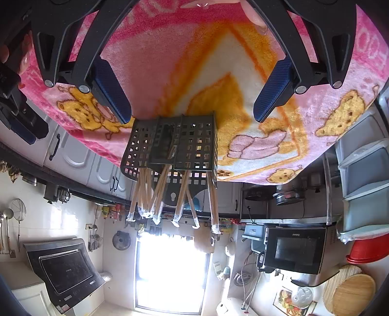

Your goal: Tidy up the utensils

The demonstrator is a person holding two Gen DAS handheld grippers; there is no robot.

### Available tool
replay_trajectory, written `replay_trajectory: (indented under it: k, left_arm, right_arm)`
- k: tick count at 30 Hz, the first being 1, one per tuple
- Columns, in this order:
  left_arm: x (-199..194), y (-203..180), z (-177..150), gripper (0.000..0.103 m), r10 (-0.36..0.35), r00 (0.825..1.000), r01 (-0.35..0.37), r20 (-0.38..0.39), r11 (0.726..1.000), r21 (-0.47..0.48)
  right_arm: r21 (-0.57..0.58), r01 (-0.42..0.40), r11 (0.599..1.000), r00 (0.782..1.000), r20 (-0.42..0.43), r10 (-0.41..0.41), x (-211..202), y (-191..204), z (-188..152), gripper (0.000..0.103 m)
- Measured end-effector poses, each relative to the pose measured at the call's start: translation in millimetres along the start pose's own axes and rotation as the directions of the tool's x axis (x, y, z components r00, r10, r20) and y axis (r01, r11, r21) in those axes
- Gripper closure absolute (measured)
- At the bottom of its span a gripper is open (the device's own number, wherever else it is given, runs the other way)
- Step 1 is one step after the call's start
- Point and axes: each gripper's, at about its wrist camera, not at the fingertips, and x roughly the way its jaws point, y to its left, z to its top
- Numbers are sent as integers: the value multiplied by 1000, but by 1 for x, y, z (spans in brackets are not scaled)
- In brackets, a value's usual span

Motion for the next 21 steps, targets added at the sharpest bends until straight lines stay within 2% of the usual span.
replay_trajectory:
  k: [21]
  left_arm:
    - [-1, 2, 0, 10, -3, 1000, 3, 2, 1000, 0]
  right_arm:
    - [-14, 8, 1000, 1000, 2, -8, -3, 4, -2, 6]
